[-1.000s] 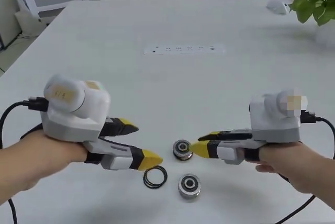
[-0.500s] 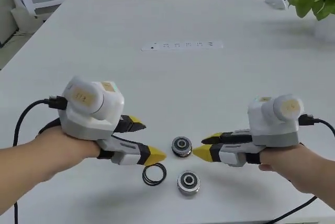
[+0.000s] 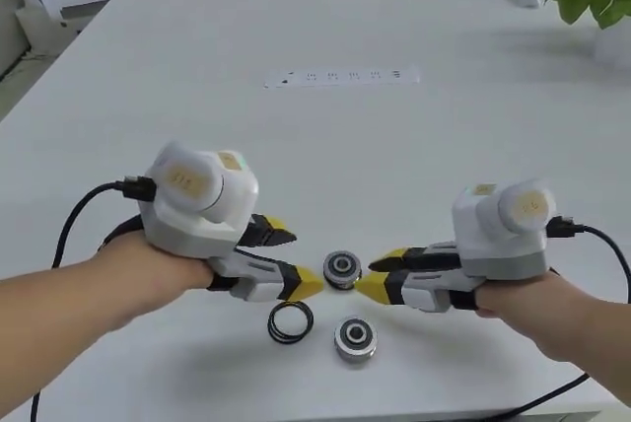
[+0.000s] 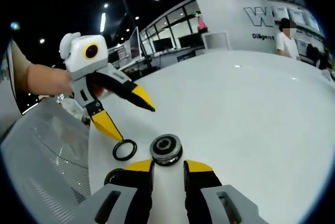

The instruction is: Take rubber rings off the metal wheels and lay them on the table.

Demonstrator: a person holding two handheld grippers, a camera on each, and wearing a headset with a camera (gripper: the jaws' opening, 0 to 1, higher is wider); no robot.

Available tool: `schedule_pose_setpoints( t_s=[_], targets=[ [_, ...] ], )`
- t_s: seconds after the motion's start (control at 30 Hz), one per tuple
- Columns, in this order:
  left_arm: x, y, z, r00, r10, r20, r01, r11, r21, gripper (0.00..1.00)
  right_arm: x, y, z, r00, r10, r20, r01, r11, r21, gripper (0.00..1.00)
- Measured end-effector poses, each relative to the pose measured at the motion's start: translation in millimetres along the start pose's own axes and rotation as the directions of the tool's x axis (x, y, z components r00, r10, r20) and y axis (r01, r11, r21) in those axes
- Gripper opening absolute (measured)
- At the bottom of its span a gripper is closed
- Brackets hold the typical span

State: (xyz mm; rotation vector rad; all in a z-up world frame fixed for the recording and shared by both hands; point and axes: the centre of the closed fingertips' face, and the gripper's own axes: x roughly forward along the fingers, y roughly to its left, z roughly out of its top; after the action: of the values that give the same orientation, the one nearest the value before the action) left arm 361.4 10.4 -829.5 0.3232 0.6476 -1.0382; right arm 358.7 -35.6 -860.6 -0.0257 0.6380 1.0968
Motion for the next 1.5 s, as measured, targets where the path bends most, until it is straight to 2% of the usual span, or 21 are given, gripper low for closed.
schedule_pose_setpoints(
  t_s=[0.53,0.93,1.0,1.5],
  targets=[
    [23.2,-7.7,6.2,0.9995,-0.032,-0.003,0.032,0.999,0.012,0.32,7.0,1.3,-1.4,1.0000,-0.007,0.003,0.007,0.999,-0.048,0.15],
    [33.9,-9.8,4.6,0.9990,-0.040,-0.020,0.040,0.999,0.025,0.23,8.6,0.5,-3.3,0.9998,-0.020,0.000,0.019,0.996,-0.083,0.10],
    [35.6,-11.3,2.6,0.9986,-0.042,-0.033,0.043,0.999,0.034,0.21,8.6,0.4,-2.9,0.9998,-0.022,0.001,0.022,0.996,-0.086,0.09],
    [38.9,-5.2,6.9,0.9996,0.002,-0.026,-0.001,0.999,0.052,0.14,8.8,-2.8,-1.6,0.9993,-0.035,0.011,0.036,0.995,-0.088,0.07]
  ],
)
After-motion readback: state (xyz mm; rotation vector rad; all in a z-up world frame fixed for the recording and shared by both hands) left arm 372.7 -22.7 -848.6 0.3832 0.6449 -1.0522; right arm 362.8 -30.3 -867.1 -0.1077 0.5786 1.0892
